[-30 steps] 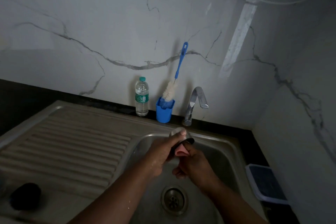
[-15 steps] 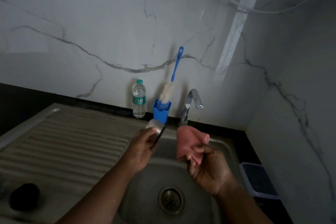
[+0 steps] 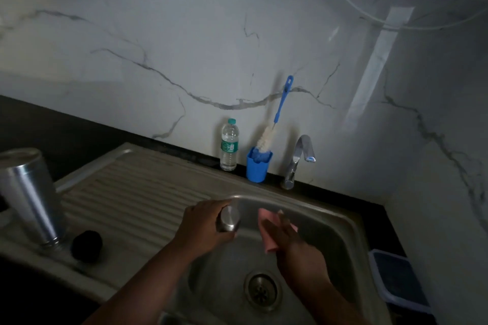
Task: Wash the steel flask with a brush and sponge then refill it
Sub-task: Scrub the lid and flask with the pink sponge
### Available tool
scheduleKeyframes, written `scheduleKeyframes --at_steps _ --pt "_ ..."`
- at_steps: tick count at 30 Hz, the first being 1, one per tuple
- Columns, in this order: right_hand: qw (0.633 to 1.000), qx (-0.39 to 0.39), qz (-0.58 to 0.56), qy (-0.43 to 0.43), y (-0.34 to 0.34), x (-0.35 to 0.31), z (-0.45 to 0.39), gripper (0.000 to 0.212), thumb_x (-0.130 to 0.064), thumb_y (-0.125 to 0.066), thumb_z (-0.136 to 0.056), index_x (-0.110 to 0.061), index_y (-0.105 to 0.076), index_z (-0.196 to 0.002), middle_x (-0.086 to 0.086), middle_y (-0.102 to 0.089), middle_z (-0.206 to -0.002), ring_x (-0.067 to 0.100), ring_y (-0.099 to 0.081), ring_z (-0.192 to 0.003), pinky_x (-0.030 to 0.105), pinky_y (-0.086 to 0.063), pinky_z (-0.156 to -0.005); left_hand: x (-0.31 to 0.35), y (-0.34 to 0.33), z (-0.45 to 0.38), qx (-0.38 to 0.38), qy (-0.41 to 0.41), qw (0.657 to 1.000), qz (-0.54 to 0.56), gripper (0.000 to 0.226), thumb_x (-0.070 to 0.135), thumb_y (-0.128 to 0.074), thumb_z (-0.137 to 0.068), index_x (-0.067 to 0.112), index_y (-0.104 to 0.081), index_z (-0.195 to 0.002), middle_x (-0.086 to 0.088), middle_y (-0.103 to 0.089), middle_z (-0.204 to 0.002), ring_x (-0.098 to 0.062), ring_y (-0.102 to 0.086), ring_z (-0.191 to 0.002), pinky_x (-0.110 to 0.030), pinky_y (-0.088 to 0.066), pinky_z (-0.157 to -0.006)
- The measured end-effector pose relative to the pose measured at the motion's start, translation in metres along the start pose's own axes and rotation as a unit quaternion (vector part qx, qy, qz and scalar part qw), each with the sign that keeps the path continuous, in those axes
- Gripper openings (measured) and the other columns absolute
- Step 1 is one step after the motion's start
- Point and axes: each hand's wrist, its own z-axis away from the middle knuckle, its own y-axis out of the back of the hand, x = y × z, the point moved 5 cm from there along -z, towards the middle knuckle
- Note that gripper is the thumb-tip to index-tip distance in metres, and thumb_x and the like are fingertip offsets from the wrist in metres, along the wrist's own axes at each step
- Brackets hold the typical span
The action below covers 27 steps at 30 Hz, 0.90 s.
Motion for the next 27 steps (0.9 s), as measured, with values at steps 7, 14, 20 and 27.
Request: scheduleKeyframes --at_steps 7,14,20,27 --pt "0.99 -0.038 -0.138 0.002 -0.011 0.001 0.011 0.062 -0.032 -0.042 -0.1 -0.042 -0.007 -0.149 0.0 -0.035 -0.151 0.015 -0.056 -0.112 0.03 -0.046 -0.091 -0.007 0.01 0.053 0.036 0.12 0.99 -0.058 0.09 0.076 -0.049 -0.05 0.03 -0.059 -0.127 0.007 -0.066 -0.122 -0.022 -0.06 -0.116 -0.037 -0.043 -0.098" --pt "0.959 -0.033 -0.278 0.034 -0.03 -0.022 0.026 0.059 -0.077 -0.032 -0.085 -0.032 -0.067 -0.101 -0.018 -0.059 -0.068 -0.009 -0.052 -0.06 0.0 -0.036 -0.057 -0.035 0.048 0.111 0.025 0.272 0.96 -0.064 0.074 0.058 -0.072 -0.06 0.033 -0.055 -0.127 0.009 -0.064 -0.125 -0.018 -0.058 -0.12 -0.029 -0.044 -0.095" --pt "0.919 -0.112 -0.377 0.015 -0.056 -0.032 0.007 0.074 -0.086 -0.063 -0.049 -0.037 -0.07 -0.103 -0.003 -0.071 -0.099 0.02 -0.065 -0.098 0.047 -0.045 -0.099 -0.07 0.073 0.132 0.025 0.304 0.948 -0.088 0.07 0.067 -0.071 -0.054 0.029 -0.06 -0.112 0.008 -0.069 -0.112 -0.018 -0.063 -0.111 -0.027 -0.047 -0.086" --pt "0.963 -0.033 -0.267 -0.012 -0.029 -0.088 0.012 0.037 -0.083 -0.018 -0.077 -0.064 -0.047 -0.09 -0.007 -0.062 -0.121 0.016 -0.057 -0.116 0.034 -0.041 -0.103 -0.111 0.075 0.143 0.023 0.272 0.957 -0.104 0.087 0.086 -0.043 -0.043 0.034 -0.059 -0.112 0.013 -0.068 -0.108 -0.014 -0.061 -0.111 -0.03 -0.044 -0.093"
